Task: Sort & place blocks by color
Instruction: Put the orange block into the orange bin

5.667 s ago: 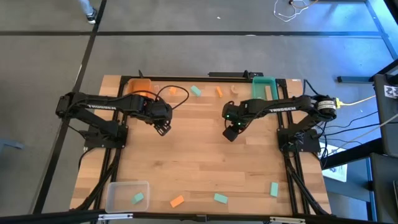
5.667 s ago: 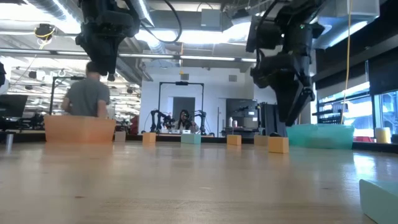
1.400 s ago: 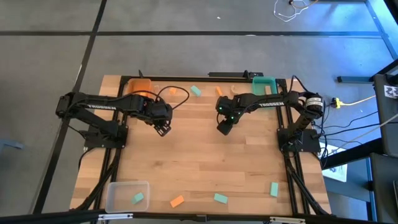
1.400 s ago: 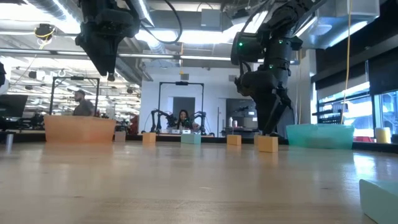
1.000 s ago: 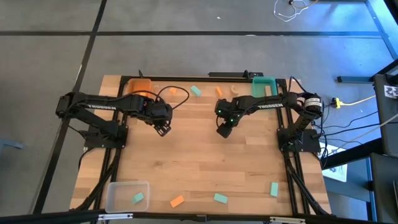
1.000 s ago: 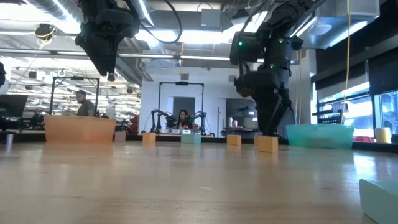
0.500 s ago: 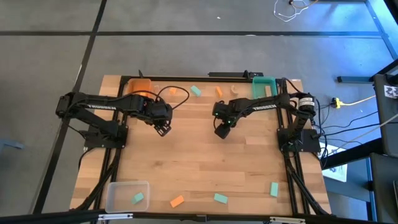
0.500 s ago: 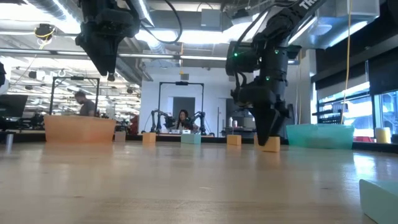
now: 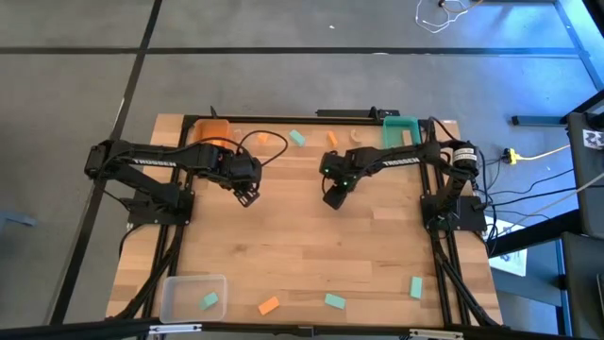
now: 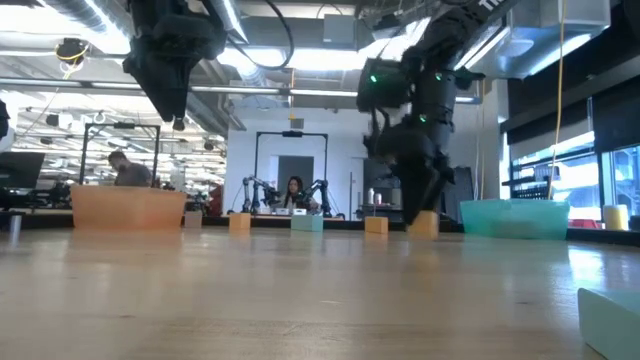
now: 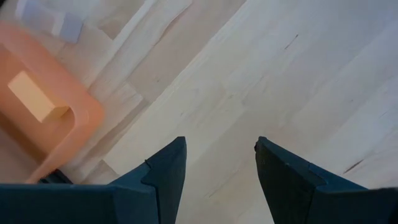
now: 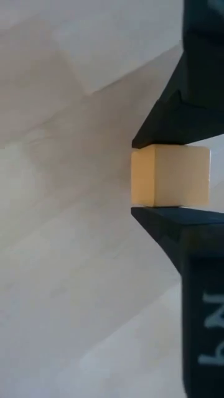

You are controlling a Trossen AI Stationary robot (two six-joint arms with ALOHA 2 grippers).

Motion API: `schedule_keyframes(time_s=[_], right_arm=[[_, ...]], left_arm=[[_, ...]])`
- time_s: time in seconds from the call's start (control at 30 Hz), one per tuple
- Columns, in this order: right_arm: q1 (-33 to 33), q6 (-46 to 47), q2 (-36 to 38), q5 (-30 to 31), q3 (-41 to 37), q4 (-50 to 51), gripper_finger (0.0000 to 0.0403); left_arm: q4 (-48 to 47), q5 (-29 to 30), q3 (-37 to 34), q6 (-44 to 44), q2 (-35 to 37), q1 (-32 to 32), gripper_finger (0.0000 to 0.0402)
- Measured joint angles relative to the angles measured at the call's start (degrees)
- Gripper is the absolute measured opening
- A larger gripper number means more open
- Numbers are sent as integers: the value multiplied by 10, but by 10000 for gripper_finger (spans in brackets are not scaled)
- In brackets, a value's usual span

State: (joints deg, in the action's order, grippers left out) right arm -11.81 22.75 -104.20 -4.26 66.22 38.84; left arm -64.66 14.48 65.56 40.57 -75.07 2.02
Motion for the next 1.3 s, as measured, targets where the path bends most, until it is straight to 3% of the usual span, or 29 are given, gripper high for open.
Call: schedule_keyframes(time_s=[0.27, 0.43, 0.77, 1.03, 1.3], right_arm=[[0, -83, 0, -29, 104, 5, 129], [0, -155, 0, -92, 173, 5, 129], [0, -295, 0, -231, 234, 3, 129], [-8, -351, 0, -324, 234, -10, 129], [-27, -350, 0, -404, 234, -48, 129]], left_arm=[[16, 35, 0, -126, 0, -2, 182], [59, 77, 0, -288, 0, -9, 182], [207, 78, 0, -561, 0, -15, 182], [322, 8, 0, -735, 0, -15, 182], [363, -39, 0, -849, 0, -14, 182]])
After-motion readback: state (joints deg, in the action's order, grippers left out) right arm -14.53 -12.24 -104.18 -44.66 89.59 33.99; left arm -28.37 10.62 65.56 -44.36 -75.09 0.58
